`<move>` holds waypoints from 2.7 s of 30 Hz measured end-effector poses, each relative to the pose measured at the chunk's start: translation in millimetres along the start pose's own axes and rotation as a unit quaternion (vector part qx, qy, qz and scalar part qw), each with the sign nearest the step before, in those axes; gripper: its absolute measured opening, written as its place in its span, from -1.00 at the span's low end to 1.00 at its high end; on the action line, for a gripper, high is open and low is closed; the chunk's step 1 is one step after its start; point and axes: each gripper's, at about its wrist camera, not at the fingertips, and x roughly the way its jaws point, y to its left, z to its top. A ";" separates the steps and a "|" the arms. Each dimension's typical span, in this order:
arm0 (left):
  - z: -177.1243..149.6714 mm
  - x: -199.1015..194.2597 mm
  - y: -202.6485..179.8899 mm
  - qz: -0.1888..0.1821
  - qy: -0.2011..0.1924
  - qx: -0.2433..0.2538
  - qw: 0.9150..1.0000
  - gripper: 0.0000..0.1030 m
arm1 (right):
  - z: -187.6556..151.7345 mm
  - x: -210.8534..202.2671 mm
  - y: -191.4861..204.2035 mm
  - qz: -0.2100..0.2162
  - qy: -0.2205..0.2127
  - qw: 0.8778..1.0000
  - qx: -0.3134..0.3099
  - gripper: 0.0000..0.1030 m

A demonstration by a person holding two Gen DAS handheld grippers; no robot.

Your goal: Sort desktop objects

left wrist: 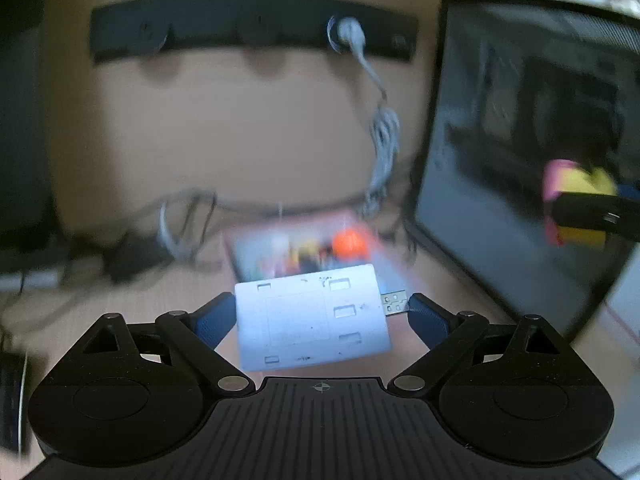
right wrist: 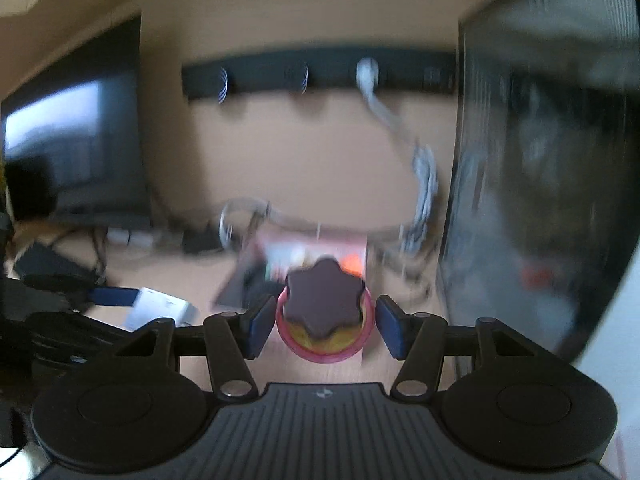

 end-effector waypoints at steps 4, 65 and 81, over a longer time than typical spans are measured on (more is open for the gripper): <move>47.8 42.0 12.5 0.016 -0.038 0.010 0.999 0.87 | 25.6 3.2 3.9 -0.010 -0.036 0.999 0.012 0.08; -124.4 -51.0 32.5 0.173 0.172 -0.130 0.961 0.96 | -173.1 47.1 125.4 0.262 0.238 0.913 -0.204 0.20; -120.5 -25.8 17.0 0.090 0.160 -0.121 0.976 0.97 | -124.2 37.9 45.7 0.109 0.203 0.966 -0.117 0.08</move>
